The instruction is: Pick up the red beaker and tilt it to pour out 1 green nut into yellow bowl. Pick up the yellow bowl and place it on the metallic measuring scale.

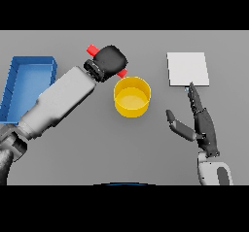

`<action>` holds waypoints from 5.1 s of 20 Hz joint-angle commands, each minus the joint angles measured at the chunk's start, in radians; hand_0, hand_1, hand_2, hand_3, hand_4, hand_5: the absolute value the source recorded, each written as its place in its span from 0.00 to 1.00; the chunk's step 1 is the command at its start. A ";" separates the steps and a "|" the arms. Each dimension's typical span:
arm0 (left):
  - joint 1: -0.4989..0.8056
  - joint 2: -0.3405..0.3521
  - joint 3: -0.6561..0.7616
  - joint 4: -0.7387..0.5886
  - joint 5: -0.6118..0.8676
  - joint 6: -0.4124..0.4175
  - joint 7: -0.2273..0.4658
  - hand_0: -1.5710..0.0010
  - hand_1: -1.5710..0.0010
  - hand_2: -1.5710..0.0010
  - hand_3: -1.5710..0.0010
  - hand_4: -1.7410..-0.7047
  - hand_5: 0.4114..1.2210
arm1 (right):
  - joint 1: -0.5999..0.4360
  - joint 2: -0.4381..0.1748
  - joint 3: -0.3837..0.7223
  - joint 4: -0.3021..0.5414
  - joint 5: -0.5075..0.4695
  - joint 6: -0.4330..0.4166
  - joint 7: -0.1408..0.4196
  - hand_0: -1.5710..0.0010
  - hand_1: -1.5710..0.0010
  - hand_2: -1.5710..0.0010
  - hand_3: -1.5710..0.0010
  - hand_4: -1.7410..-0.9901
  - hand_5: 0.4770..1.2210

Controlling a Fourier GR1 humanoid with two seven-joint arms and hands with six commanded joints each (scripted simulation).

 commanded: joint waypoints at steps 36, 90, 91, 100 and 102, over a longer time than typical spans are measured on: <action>-0.623 0.167 0.231 0.519 -0.064 0.008 -0.045 0.00 0.00 0.00 0.04 0.01 1.00 | -0.034 0.007 0.008 0.032 0.008 -0.003 -0.039 1.00 1.00 1.00 1.00 0.85 0.14; 0.561 0.229 0.773 -0.308 0.797 0.215 0.488 1.00 1.00 1.00 1.00 0.90 0.34 | -0.339 -0.296 0.225 0.144 0.425 0.165 0.012 1.00 1.00 1.00 1.00 0.80 0.20; 0.564 0.224 0.772 -0.312 0.801 0.213 0.492 1.00 1.00 1.00 1.00 0.90 0.34 | -0.378 -0.316 0.249 0.152 0.451 0.196 0.010 1.00 1.00 1.00 1.00 0.79 0.21; 0.583 0.238 0.780 -0.327 0.807 0.202 0.480 1.00 1.00 1.00 1.00 0.90 0.35 | -0.608 -0.354 0.440 0.353 0.622 0.314 -0.119 1.00 1.00 1.00 1.00 0.78 0.22; 0.574 0.236 0.781 -0.322 0.807 0.203 0.481 1.00 1.00 1.00 1.00 0.90 0.35 | -0.645 -0.351 0.462 0.396 0.631 0.344 -0.136 1.00 1.00 1.00 1.00 0.78 0.22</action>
